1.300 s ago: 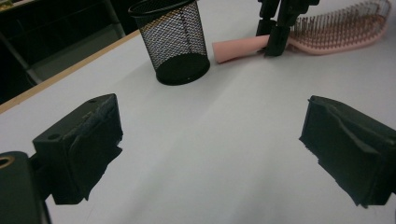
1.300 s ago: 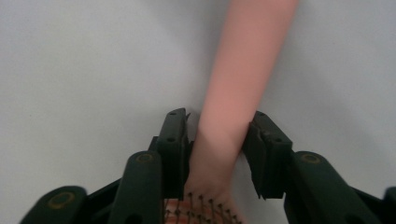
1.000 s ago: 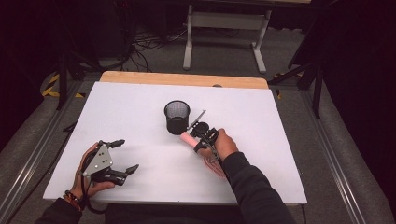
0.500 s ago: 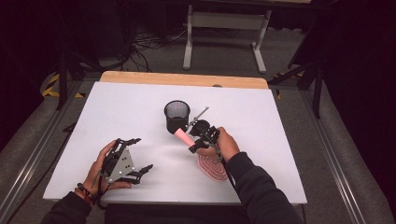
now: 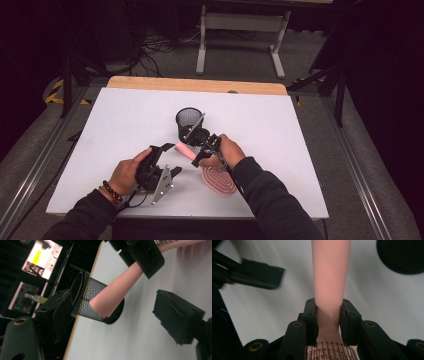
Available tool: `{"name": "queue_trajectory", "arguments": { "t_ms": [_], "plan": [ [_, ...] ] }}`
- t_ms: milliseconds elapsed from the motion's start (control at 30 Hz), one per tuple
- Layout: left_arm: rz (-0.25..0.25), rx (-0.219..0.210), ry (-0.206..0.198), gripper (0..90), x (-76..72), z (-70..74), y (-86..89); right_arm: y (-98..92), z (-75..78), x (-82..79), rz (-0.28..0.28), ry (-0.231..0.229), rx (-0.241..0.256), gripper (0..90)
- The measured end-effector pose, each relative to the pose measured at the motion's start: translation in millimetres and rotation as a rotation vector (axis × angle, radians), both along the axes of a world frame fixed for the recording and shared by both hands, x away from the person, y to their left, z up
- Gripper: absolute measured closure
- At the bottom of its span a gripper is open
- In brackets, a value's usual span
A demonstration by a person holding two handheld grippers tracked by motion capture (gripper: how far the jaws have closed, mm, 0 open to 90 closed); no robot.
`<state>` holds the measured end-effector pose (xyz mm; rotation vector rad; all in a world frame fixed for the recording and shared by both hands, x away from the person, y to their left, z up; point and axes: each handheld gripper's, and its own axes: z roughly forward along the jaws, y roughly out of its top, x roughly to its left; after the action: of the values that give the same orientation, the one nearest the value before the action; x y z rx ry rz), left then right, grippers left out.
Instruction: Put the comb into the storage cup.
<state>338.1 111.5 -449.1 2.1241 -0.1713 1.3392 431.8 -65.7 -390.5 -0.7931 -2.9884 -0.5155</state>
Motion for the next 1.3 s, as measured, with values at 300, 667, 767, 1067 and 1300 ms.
{"name": "queue_trajectory", "arguments": {
  "t_ms": [300, 667, 767, 1067, 1300],
  "plan": [
    [0.073, 0.262, -0.21, 51.9, -6.4, -18.9, -32.0, 21.8, 6.7, -6.8, 0.056, -0.008, -0.053, 69.8],
    [0.16, 0.306, -0.319, 67.8, -4.6, -31.5, -48.5, 25.9, 15.1, -7.7, 0.053, -0.015, -0.061, 69.7],
    [0.17, 0.255, -0.326, 70.0, -2.8, -33.1, -49.1, 27.4, 17.6, -6.2, 0.045, -0.011, -0.067, 69.6],
    [0.189, 0.227, -0.317, 71.3, -0.5, -33.7, -46.2, 24.9, 17.8, -3.3, 0.027, 0.018, -0.032, 66.8],
    [0.204, 0.223, -0.326, 71.5, -0.9, -30.3, -40.1, 16.9, 21.1, -5.3, 0.027, 0.056, 0.043, 61.6]
  ]
}}
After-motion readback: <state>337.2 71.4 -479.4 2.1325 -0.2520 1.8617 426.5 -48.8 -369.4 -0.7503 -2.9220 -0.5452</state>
